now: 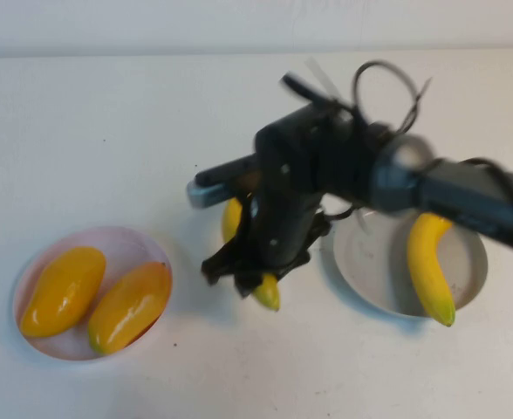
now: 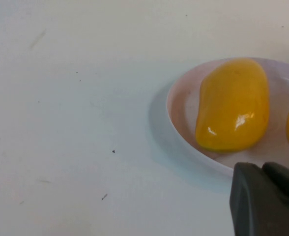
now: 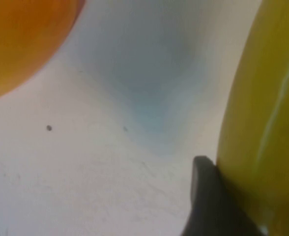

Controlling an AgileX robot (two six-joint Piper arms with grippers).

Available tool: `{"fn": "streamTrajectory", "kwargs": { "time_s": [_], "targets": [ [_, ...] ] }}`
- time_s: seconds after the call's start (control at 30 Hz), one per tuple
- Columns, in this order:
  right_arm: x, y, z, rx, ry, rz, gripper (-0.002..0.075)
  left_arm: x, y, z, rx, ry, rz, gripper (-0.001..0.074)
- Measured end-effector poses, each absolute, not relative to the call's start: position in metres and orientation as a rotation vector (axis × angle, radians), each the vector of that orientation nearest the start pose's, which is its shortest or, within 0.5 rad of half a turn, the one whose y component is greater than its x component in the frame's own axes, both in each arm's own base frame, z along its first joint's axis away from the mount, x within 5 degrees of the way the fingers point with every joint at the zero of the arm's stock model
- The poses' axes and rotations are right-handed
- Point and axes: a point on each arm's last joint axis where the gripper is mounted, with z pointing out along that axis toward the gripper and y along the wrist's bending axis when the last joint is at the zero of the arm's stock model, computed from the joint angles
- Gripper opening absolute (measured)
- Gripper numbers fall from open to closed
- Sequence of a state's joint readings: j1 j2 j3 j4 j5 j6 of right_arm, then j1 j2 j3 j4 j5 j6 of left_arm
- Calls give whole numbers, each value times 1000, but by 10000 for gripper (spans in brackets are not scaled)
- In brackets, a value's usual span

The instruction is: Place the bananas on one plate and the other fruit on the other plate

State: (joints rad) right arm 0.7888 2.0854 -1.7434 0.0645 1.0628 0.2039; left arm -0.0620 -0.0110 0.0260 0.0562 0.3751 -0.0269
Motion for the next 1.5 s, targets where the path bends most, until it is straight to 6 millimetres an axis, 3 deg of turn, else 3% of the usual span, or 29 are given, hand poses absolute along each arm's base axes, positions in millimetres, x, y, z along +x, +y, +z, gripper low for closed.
{"fn": "streamTrajectory", "kwargs": {
  "time_s": [0.07, 0.2, 0.33, 0.43, 0.67, 0.9, 1.07, 1.2, 1.33, 1.4, 1.5],
  "targets": [
    [310, 300, 239, -717, 2818, 276, 297, 53, -1, 171, 68, 1872, -6, 2],
    [308, 254, 257, -503, 2835, 243, 297, 53, -1, 171, 68, 1872, -6, 2],
    [311, 210, 248, -278, 2909, 172, 297, 53, -1, 171, 68, 1872, -6, 2],
    [313, 192, 234, -179, 2959, 138, 297, 53, -1, 171, 68, 1872, -6, 2],
    [314, 185, 220, -107, 3000, 154, 311, 53, -1, 171, 68, 1872, -6, 2],
    [313, 187, 219, -92, 3009, 179, 435, 53, -1, 171, 70, 1872, -4, 2],
    [306, 184, 237, -94, 2977, 209, 440, 53, -1, 171, 70, 1872, -4, 1],
    [280, 175, 274, -137, 2925, 247, 348, 53, -1, 171, 70, 1872, -4, 1],
    [246, 160, 305, -263, 2922, 242, 153, 53, -1, 171, 70, 1872, -4, 1],
    [232, 152, 314, -286, 2918, 241, 62, 53, -1, 171, 70, 1872, -4, 1],
    [211, 138, 320, -300, 2900, 247, 8, 53, -1, 171, 70, 1872, -4, 1]
  ]
}}
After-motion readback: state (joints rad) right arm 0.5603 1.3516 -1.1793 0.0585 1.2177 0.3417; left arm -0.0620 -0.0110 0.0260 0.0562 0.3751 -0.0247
